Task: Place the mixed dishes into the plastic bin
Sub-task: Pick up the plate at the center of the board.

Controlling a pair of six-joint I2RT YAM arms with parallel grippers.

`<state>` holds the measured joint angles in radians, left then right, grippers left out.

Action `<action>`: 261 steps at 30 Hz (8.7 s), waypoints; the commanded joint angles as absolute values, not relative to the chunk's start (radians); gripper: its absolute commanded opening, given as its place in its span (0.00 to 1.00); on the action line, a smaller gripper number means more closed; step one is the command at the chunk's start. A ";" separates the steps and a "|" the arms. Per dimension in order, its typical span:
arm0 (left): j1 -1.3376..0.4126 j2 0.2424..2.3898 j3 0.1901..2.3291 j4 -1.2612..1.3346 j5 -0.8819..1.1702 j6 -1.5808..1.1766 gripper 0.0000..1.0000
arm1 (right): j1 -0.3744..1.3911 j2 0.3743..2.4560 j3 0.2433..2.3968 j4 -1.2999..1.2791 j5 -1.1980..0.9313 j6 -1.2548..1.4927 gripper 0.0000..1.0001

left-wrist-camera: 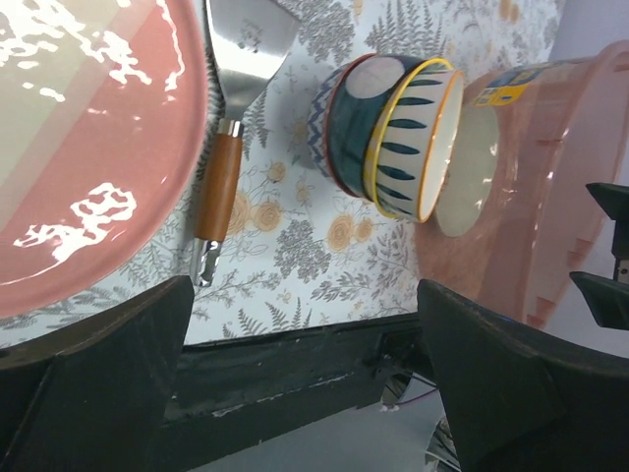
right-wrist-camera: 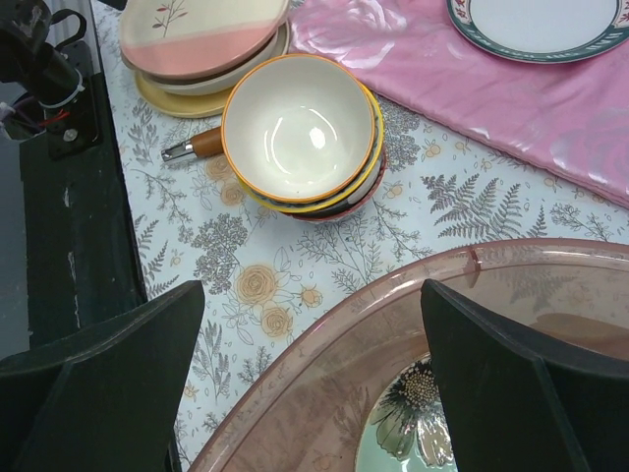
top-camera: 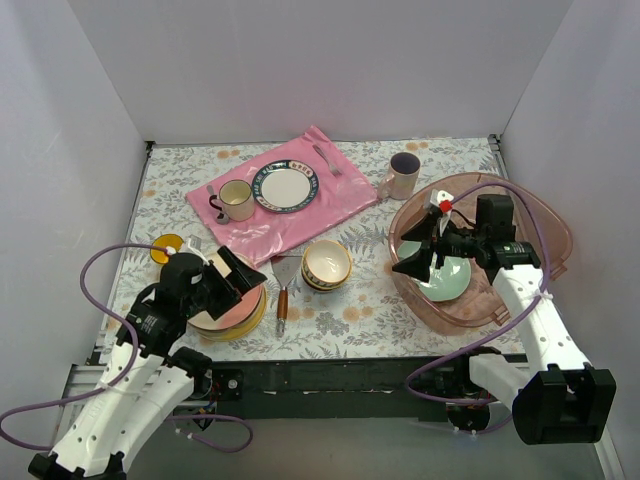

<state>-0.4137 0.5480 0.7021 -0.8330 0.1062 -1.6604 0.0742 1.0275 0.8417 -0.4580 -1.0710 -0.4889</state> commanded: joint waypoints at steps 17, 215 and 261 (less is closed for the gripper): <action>-0.420 0.980 0.929 -0.945 0.029 -1.491 0.98 | 0.075 1.020 0.811 -0.431 -1.100 -0.537 0.99; -0.796 1.396 1.463 -1.332 -0.885 -1.657 0.00 | 0.926 1.620 1.069 0.388 -0.563 0.538 0.98; -0.644 1.209 1.385 -1.135 -0.759 -1.773 0.00 | 0.993 1.944 1.282 0.689 -0.474 0.867 0.62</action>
